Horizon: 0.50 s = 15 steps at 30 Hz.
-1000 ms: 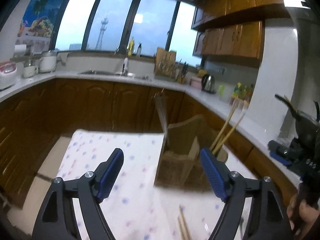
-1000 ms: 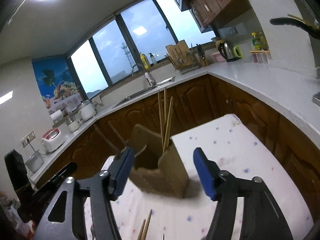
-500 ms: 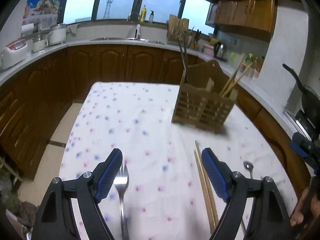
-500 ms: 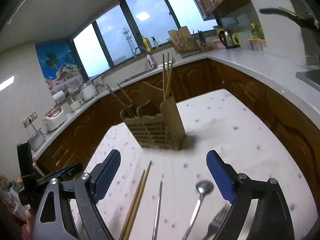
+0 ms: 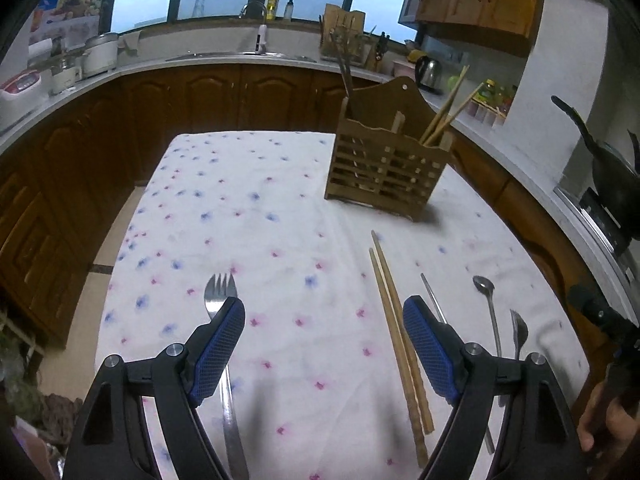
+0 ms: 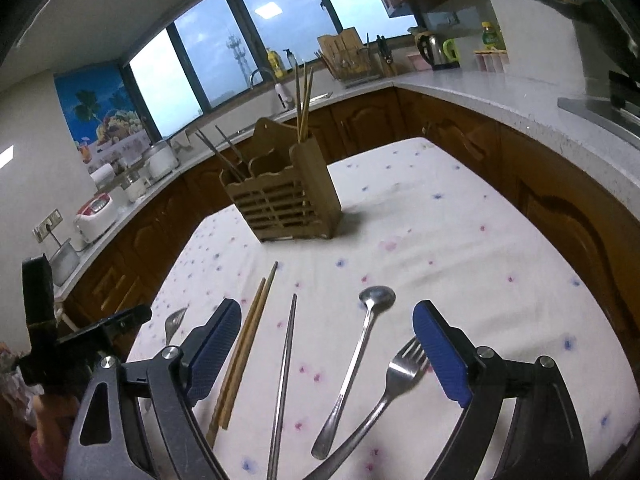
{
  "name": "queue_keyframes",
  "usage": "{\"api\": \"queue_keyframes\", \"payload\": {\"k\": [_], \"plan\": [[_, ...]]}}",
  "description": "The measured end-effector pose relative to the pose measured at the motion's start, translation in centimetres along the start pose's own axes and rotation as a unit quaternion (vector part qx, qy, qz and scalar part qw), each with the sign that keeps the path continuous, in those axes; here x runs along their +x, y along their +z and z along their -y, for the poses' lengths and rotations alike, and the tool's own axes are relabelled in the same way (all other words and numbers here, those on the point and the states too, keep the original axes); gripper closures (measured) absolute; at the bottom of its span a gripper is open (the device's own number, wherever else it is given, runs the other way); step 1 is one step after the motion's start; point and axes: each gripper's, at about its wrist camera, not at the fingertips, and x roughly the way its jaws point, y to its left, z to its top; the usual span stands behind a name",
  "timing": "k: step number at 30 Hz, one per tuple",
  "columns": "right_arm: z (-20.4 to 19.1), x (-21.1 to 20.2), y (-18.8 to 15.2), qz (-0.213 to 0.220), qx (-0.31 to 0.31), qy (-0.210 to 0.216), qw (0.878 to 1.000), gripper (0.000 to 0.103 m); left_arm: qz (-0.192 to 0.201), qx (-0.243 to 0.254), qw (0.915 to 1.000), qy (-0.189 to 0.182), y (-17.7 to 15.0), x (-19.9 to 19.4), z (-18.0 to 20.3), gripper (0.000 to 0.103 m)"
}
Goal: Organize utensils
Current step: 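Move both tools back down to the utensils on the cloth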
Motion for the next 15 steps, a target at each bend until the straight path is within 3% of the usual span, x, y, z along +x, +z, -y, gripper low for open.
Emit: {"api": "queue_keyframes", "payload": {"k": [12, 15], "plan": [[0.1, 1.4, -0.1, -0.020, -0.008, -0.003, 1.000, 0.015, -0.030, 0.014, 0.9994, -0.003, 1.0, 2.6, 1.3, 0.022], [0.4, 2.2, 0.0, -0.032, -0.006, -0.003, 0.999, 0.025, -0.037, 0.023, 0.9990, -0.007, 1.6, 3.9, 1.9, 0.022]]}}
